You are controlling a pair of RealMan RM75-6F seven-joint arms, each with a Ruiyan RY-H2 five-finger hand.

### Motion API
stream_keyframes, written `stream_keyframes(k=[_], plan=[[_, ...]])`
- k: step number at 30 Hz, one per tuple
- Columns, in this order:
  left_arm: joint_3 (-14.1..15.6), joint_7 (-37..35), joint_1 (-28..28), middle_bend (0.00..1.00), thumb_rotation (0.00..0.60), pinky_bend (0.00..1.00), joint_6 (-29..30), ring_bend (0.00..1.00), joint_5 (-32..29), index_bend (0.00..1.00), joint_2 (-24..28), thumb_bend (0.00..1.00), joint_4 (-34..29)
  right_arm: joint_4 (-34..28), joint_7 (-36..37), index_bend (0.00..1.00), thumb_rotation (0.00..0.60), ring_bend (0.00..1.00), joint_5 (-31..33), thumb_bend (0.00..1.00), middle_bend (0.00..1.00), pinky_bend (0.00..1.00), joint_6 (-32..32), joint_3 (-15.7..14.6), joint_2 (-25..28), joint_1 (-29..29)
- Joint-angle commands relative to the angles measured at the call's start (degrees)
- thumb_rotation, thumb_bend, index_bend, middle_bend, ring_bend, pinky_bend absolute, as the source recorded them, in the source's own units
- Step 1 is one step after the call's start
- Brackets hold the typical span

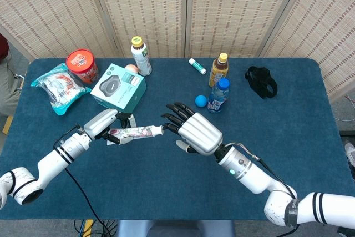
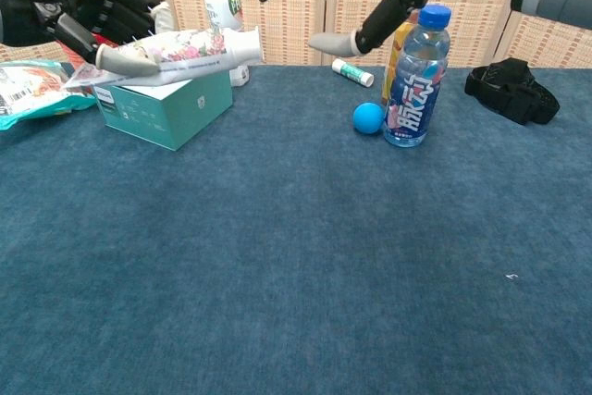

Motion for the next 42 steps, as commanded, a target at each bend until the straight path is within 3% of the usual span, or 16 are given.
stream_keyframes(k=[1,42], plan=[[-0.09,-0.07,-0.11,0.74,0.600,0.46,-0.06,0.59,-0.24,0.67,-0.01,0.49,-0.02,0.75,-0.77,0.34,0.600,0.05,0.64,0.28,0.21,0.11,0.20,-0.06,-0.85,0.60],[0.99,-3.93,-0.68,0.77,0.600,0.48,-0.06,0.61,0.05,0.70,-0.61,0.50,2.05,6.07,-4.29,0.34,0.600,0.05,6.89,0.29,0.21,0.11,-0.94,-2.35,-6.10,5.90]])
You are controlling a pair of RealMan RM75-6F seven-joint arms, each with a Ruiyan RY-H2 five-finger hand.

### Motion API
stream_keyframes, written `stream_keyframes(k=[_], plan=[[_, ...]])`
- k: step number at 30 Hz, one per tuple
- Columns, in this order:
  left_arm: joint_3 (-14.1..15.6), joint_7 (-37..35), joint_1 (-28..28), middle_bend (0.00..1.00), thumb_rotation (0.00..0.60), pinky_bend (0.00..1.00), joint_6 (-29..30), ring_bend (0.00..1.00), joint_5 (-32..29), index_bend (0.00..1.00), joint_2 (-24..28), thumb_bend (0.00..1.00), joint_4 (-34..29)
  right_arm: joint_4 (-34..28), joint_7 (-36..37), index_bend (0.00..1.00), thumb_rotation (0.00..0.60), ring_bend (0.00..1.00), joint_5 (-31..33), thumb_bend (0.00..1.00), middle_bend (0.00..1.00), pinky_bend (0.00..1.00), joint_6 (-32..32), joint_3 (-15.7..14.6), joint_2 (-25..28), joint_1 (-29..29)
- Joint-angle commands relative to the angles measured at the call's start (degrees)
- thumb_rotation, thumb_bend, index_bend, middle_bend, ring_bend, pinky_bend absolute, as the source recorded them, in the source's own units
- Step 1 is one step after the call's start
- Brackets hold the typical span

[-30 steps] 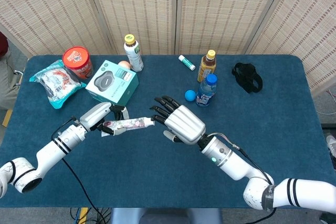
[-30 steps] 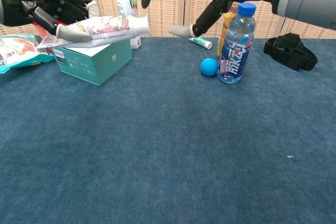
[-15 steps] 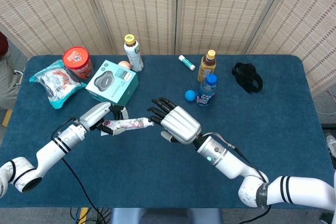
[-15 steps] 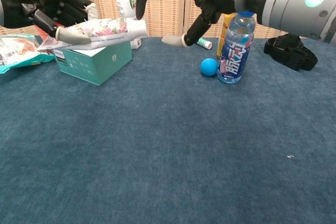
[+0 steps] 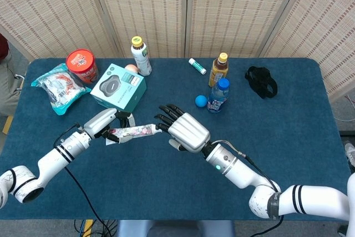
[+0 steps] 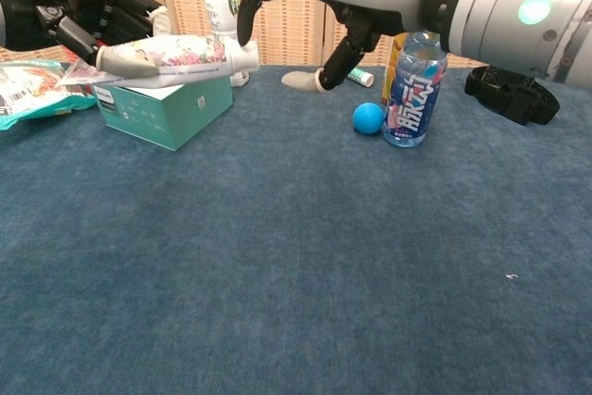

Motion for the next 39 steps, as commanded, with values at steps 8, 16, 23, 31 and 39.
stream_keyframes(k=[8,16,23,31,39], plan=[[0.22,-2.49,0.05,0.78,0.600,0.49,0.52,0.62,0.20,0.71,-0.13,0.50,0.92,0.25,-0.93,0.34,0.600,0.05,1.28,0.28,0.21,0.11,-0.22,-0.62,0.15,0.47],[0.38,-6.56,-0.16,0.80,0.600,0.50,0.32,0.63,0.26,0.72,-0.06,0.51,1.90,0.26,-1.67,0.34,0.600,0.05,2.38,0.29,0.21,0.11,-0.45,-1.18,0.34,0.77],[0.56,-9.50,-0.33,0.81,0.600,0.50,0.46,0.63,0.57,0.73,-0.07,0.51,2.72,0.89,-1.71,0.34,0.600,0.05,3.17,0.29,0.21,0.10,-0.69,-1.82,0.23,0.85],[0.70,-12.57,-0.49,0.81,0.600,0.51,0.30,0.64,0.44,0.73,0.00,0.51,3.47,1.68,-1.21,0.34,0.600,0.05,3.24,0.29,0.21,0.10,-0.70,-2.55,0.02,0.75],[0.91,-14.65,-0.75,0.81,0.600,0.51,0.41,0.64,0.94,0.73,0.43,0.51,3.28,2.57,-0.57,0.34,0.600,0.04,2.92,0.29,0.21,0.09,-0.34,-2.77,-0.62,0.76]])
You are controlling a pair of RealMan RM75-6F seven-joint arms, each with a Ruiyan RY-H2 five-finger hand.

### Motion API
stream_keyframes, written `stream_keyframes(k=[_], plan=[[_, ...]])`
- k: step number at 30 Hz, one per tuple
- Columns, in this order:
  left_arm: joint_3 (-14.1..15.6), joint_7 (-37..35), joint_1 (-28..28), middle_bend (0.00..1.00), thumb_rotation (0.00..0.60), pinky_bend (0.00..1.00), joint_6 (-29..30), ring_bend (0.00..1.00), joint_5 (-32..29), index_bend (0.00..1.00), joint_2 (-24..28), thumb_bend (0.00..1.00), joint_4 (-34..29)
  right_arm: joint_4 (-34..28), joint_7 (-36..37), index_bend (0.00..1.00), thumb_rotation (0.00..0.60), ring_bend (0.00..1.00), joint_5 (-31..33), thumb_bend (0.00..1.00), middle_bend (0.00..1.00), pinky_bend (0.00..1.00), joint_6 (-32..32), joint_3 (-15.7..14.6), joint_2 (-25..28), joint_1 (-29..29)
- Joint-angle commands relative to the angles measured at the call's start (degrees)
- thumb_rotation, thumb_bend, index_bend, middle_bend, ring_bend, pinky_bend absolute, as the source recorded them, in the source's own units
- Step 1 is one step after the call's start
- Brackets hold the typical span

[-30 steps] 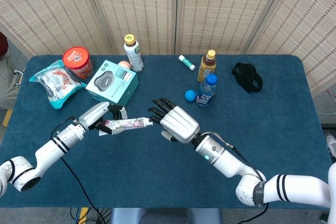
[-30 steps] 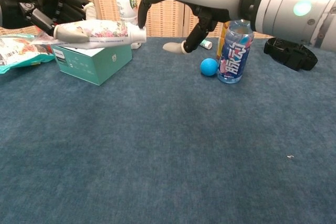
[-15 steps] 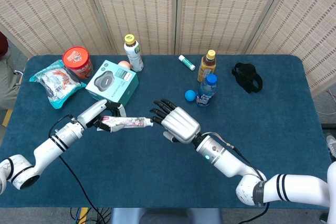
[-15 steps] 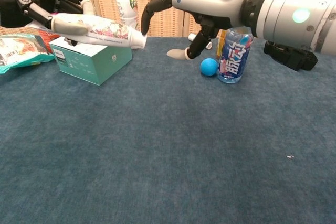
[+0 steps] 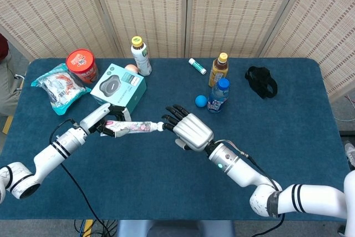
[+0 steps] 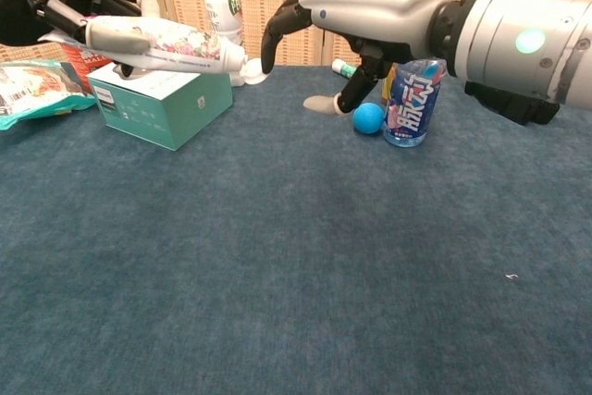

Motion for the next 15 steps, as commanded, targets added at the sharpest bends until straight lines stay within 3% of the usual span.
stream_keyframes(k=[1,15], plan=[[0.10,-0.43,-0.11,0.81,0.600,0.51,0.05,0.64,0.21,0.73,0.16,0.51,-0.12,0.32,0.19,0.34,0.600,0.04,-0.04,0.29,0.21,0.09,0.08,0.00,-0.27,0.05],[0.50,-3.07,-0.35,0.82,0.600,0.52,0.30,0.64,0.68,0.74,1.33,0.51,-1.35,2.92,1.05,0.34,0.600,0.04,0.62,0.29,0.21,0.08,-0.24,0.37,-2.55,0.86]])
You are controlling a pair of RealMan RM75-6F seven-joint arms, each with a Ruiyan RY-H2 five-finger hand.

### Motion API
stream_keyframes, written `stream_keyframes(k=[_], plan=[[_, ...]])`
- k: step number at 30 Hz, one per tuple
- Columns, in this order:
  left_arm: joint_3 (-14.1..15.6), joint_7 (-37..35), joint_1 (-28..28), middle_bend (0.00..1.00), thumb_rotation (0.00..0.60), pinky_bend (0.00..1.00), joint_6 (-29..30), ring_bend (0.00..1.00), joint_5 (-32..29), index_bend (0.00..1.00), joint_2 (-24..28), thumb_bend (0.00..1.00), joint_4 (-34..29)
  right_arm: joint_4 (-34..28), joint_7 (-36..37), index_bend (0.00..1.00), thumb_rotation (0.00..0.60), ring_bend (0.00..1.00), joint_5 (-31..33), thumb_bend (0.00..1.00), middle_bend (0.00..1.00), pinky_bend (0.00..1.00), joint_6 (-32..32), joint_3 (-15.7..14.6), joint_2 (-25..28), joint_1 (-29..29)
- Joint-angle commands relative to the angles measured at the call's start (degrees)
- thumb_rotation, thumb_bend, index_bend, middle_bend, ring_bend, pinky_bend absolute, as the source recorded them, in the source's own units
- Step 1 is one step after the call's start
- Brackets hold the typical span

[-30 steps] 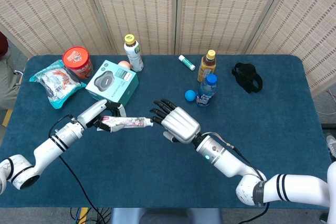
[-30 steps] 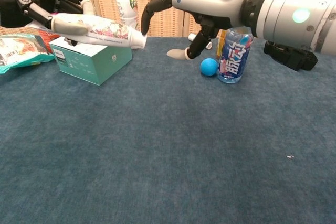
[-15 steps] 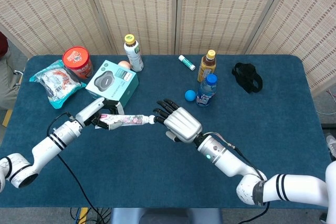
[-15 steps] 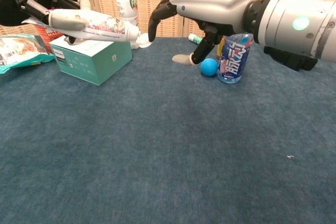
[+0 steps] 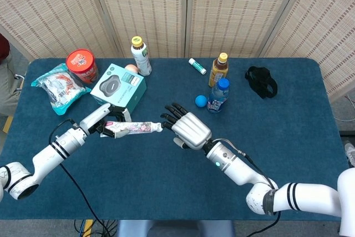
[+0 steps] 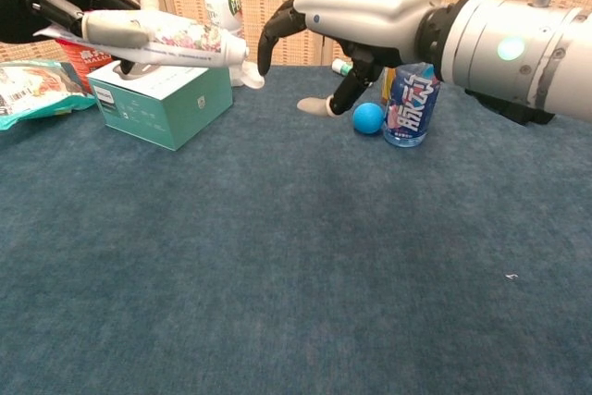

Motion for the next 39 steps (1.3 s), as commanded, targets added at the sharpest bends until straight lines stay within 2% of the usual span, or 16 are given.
stream_keyframes(k=[1,8,18,24,32,39], plan=[[0.11,-0.71,-0.06,0.82,0.600,0.52,-0.04,0.64,0.07,0.74,0.28,0.51,-0.27,0.36,0.20,0.34,0.600,0.04,0.05,0.29,0.21,0.08,-0.03,0.10,-0.45,0.18],[0.86,1.13,0.03,0.82,0.600,0.52,-0.18,0.64,0.62,0.74,0.24,0.51,0.70,-0.67,0.90,0.34,0.600,0.04,-0.51,0.29,0.21,0.08,0.69,-0.03,0.52,-0.36],[2.93,8.48,0.59,0.79,0.600,0.52,-1.07,0.61,1.38,0.71,-1.59,0.51,3.40,-7.14,4.57,0.34,0.600,0.04,-3.98,0.29,0.21,0.08,4.75,0.22,8.56,-4.03],[3.74,11.29,1.03,0.74,0.600,0.44,-1.17,0.53,1.35,0.66,-3.93,0.51,6.36,-9.74,5.98,0.34,0.600,0.04,-5.23,0.29,0.21,0.08,7.86,0.39,13.64,-6.92],[5.38,17.64,1.64,0.59,0.600,0.34,-1.29,0.34,2.21,0.53,-6.72,0.50,10.57,-11.24,7.48,0.34,0.600,0.04,-6.60,0.29,0.21,0.08,10.65,-0.38,18.33,-10.53],[6.45,22.96,2.29,0.35,0.572,0.27,-2.24,0.21,1.61,0.30,-6.52,0.50,11.40,-11.43,8.81,0.34,0.600,0.04,-7.41,0.29,0.21,0.08,12.40,-1.05,21.39,-13.34]])
